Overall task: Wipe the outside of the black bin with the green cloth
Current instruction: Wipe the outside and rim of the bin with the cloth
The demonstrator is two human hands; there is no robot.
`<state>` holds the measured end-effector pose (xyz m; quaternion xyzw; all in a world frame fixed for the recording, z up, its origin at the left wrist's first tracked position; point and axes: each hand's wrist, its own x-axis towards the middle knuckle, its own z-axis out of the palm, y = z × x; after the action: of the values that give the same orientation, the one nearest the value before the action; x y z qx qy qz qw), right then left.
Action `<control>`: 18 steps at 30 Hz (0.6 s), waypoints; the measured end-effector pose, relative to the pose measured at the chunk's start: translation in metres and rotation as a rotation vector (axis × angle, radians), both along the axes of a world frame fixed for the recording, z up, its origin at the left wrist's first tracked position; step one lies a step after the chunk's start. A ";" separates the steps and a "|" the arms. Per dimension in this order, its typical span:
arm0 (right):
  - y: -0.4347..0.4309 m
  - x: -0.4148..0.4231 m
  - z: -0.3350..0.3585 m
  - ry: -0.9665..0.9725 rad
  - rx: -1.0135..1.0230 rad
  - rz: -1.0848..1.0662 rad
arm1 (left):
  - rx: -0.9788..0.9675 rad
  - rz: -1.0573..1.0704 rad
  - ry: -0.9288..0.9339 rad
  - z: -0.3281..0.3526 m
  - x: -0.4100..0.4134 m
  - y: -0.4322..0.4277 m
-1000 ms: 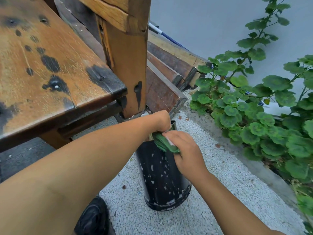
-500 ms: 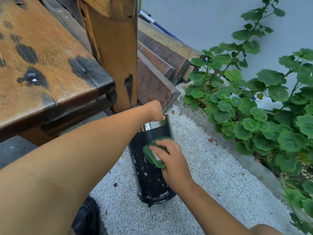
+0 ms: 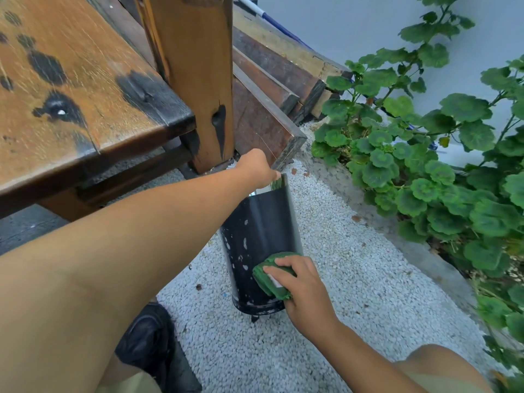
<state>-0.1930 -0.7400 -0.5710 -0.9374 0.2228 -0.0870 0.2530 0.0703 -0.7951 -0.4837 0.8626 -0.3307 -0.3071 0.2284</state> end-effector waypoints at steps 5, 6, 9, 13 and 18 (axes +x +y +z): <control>0.005 -0.003 0.001 0.006 -0.004 0.018 | -0.070 -0.176 0.102 0.007 0.012 0.020; 0.006 -0.004 0.001 0.012 -0.003 0.021 | -0.050 -0.230 0.112 0.011 0.017 0.027; 0.007 -0.003 0.000 0.013 -0.011 0.030 | 0.059 -0.291 0.121 0.012 0.032 0.051; 0.008 0.002 -0.002 0.010 0.001 0.015 | 0.019 -0.195 0.161 0.003 0.055 0.080; 0.014 0.012 -0.002 0.044 -0.020 0.075 | -0.035 -0.061 0.194 -0.007 0.076 0.107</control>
<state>-0.1810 -0.7265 -0.5727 -0.9492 0.1921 -0.0589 0.2419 0.1463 -0.6877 -0.4907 0.8142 -0.3383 -0.3903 0.2650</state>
